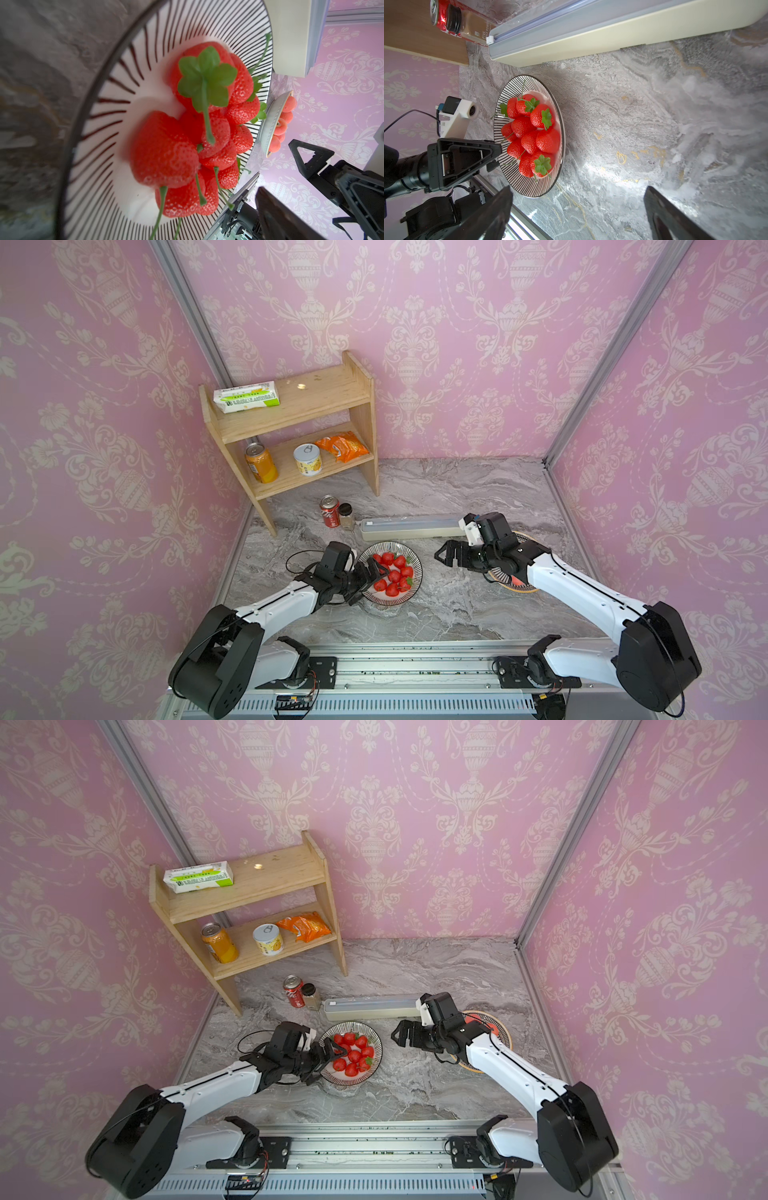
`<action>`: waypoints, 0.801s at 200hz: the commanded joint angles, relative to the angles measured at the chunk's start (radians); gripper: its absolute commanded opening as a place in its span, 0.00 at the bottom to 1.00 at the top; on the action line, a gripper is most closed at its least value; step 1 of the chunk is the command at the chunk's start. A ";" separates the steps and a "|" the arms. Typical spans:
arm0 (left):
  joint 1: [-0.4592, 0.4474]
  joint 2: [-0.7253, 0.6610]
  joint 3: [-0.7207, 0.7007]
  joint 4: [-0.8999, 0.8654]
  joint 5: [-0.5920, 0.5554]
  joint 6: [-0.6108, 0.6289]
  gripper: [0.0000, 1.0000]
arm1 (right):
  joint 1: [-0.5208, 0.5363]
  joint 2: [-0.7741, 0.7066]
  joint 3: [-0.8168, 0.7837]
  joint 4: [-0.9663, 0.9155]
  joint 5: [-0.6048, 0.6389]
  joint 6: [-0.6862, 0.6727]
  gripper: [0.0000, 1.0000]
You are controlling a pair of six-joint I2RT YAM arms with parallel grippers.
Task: Wrap the plate with plastic wrap
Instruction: Move the plate to the center of the board.
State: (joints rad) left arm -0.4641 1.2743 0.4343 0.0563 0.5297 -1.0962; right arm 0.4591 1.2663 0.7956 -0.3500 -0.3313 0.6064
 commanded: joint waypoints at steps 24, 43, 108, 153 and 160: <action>-0.081 0.155 0.120 0.181 -0.026 -0.022 0.99 | 0.000 0.058 0.081 0.012 0.053 -0.044 1.00; -0.087 0.192 0.141 0.208 -0.034 -0.018 0.99 | -0.027 0.076 0.102 0.013 0.051 -0.053 1.00; -0.040 0.098 0.207 -0.105 -0.093 0.192 0.99 | -0.217 0.169 0.199 -0.049 -0.009 -0.176 1.00; 0.159 -0.048 0.285 -0.327 -0.115 0.389 0.99 | -0.299 0.338 0.322 -0.058 0.017 -0.246 1.00; 0.178 -0.051 0.324 -0.359 -0.125 0.425 0.99 | -0.305 0.367 0.341 -0.047 0.014 -0.247 1.00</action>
State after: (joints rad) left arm -0.3431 1.2572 0.6666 -0.1223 0.4541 -0.8551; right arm 0.1734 1.5532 1.0737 -0.3828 -0.3237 0.4187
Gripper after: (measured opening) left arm 0.992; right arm 0.998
